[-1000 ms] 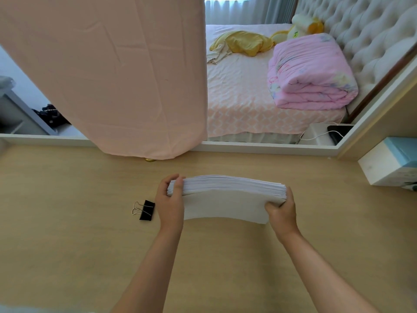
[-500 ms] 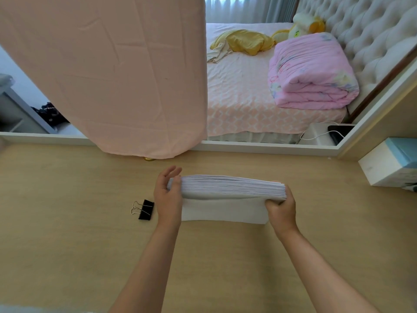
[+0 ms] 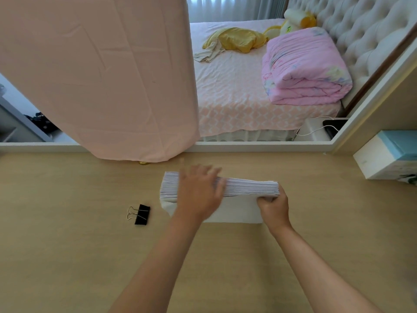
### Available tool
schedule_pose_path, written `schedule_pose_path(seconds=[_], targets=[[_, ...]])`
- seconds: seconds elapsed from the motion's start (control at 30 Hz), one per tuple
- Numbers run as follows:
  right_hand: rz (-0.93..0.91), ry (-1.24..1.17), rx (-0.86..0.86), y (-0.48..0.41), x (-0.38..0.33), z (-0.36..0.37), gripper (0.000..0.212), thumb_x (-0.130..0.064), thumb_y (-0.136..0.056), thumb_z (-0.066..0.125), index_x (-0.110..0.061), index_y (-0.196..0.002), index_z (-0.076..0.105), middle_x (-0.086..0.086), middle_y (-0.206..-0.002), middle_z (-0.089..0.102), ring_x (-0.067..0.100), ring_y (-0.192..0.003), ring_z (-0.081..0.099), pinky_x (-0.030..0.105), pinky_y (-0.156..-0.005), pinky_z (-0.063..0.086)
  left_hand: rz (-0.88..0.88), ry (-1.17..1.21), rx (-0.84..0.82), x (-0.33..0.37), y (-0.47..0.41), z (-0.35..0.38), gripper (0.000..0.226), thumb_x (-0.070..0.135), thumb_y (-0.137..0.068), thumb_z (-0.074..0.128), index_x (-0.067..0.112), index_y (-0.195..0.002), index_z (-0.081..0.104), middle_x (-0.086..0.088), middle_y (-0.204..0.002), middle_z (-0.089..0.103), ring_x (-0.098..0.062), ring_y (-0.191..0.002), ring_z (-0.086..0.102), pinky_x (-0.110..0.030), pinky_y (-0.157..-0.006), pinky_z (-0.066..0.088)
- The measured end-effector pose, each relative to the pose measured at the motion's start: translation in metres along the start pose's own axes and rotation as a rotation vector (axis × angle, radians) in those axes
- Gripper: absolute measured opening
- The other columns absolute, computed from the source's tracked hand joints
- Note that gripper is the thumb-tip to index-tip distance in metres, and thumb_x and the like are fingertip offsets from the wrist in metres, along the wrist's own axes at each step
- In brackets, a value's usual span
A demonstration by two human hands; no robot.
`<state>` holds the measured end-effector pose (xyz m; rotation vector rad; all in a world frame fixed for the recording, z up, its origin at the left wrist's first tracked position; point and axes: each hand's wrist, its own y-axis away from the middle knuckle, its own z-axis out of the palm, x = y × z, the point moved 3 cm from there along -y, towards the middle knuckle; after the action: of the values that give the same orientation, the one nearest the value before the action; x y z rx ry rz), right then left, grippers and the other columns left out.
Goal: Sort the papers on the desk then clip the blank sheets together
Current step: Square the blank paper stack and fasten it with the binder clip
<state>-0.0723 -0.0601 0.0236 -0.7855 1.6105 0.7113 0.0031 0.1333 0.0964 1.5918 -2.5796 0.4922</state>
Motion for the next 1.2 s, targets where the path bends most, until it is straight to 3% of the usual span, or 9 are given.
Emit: schedule_pose_path(seconds=[0.07, 0.17, 0.27, 0.37, 0.47, 0.57, 0.77, 1.1, 1.2], targets=[[0.003, -0.006, 0.013, -0.001, 0.001, -0.001, 0.029, 0.003, -0.070, 0.058, -0.016, -0.091, 0.058, -0.002, -0.081, 0.060, 0.001, -0.067, 0.055, 0.015, -0.062, 0.045, 0.216, -0.021, -0.095, 0.033, 0.001, 0.018, 0.060, 0.063, -0.095, 0.029, 0.028, -0.140, 0.049, 0.001, -0.134, 0.059, -0.023, -0.124, 0.052, -0.051, -0.113, 0.023], [-0.005, 0.026, -0.016, -0.001, 0.002, -0.001, 0.044, 0.014, -0.073, 0.059, -0.018, -0.103, 0.056, -0.002, -0.093, 0.061, 0.009, -0.078, 0.058, 0.017, -0.067, 0.047, 0.314, -0.116, -0.125, 0.046, 0.007, 0.036, 0.071, 0.067, -0.094, 0.030, 0.025, -0.151, 0.032, -0.007, -0.132, 0.057, -0.029, -0.109, 0.055, -0.047, -0.094, 0.037], [-0.034, 0.061, -0.015, -0.003, 0.001, 0.000, 0.054, 0.017, -0.071, 0.057, -0.021, -0.110, 0.055, -0.008, -0.103, 0.061, 0.004, -0.085, 0.059, 0.017, -0.071, 0.048, 0.382, -0.175, -0.068, 0.042, 0.006, 0.039, 0.068, 0.047, -0.093, 0.046, 0.027, -0.154, 0.024, -0.005, -0.125, 0.058, -0.027, -0.097, 0.056, -0.044, -0.085, 0.039], [-0.019, 0.070, 0.007, -0.004, 0.002, 0.002, 0.034, 0.015, -0.074, 0.057, -0.015, -0.089, 0.058, -0.005, -0.082, 0.060, 0.002, -0.070, 0.054, 0.022, -0.065, 0.045, 0.453, -0.143, -0.050, 0.040, 0.004, 0.035, 0.067, 0.030, -0.090, 0.050, 0.029, -0.153, 0.027, -0.004, -0.122, 0.059, -0.025, -0.091, 0.056, -0.041, -0.078, 0.042], [0.014, 0.059, 0.038, -0.005, 0.001, 0.003, 0.022, 0.013, -0.073, 0.055, -0.009, -0.073, 0.051, -0.003, -0.067, 0.052, 0.005, -0.059, 0.044, 0.021, -0.055, 0.038, 0.414, -0.131, -0.080, 0.016, -0.001, 0.026, 0.060, 0.027, -0.083, 0.052, 0.027, -0.142, 0.044, 0.001, -0.108, 0.062, -0.022, -0.086, 0.058, -0.038, -0.074, 0.044], [0.024, 0.048, 0.058, -0.006, -0.001, 0.002, 0.020, 0.014, -0.072, 0.053, -0.004, -0.071, 0.046, -0.003, -0.063, 0.045, 0.006, -0.056, 0.038, 0.018, -0.052, 0.033, 0.306, -0.176, -0.119, -0.036, -0.004, 0.013, 0.040, 0.035, -0.074, 0.053, 0.023, -0.112, 0.058, 0.003, -0.093, 0.062, -0.022, -0.082, 0.057, -0.035, -0.072, 0.043], [0.050, 0.041, 0.062, -0.007, -0.004, 0.006, 0.017, 0.014, -0.072, 0.051, -0.002, -0.073, 0.046, -0.002, -0.064, 0.045, 0.005, -0.054, 0.038, 0.017, -0.051, 0.033, 0.297, -0.209, -0.205, -0.079, -0.005, -0.005, 0.021, 0.029, -0.068, 0.053, 0.022, -0.087, 0.055, 0.006, -0.072, 0.055, -0.022, -0.063, 0.055, -0.029, -0.056, 0.036], [0.003, 0.111, -0.003, -0.015, -0.035, 0.008, 0.017, 0.008, -0.074, 0.053, -0.009, -0.077, 0.056, -0.001, -0.068, 0.057, 0.003, -0.056, 0.047, 0.015, -0.050, 0.039, 0.449, -0.042, -0.288, 0.012, -0.034, 0.004, 0.030, 0.025, -0.078, 0.057, 0.024, -0.108, 0.053, 0.004, -0.077, 0.062, -0.019, -0.062, 0.051, -0.028, -0.051, 0.029], [-0.014, 0.118, -0.111, -0.027, -0.050, 0.005, 0.029, 0.002, -0.075, 0.060, -0.020, -0.093, 0.063, -0.001, -0.087, 0.064, 0.011, -0.076, 0.056, 0.011, -0.060, 0.043, 0.342, 0.083, -0.318, -0.001, -0.039, -0.012, 0.030, 0.030, -0.079, 0.061, 0.031, -0.108, 0.055, 0.004, -0.080, 0.063, -0.022, -0.070, 0.058, -0.030, -0.053, 0.033]])
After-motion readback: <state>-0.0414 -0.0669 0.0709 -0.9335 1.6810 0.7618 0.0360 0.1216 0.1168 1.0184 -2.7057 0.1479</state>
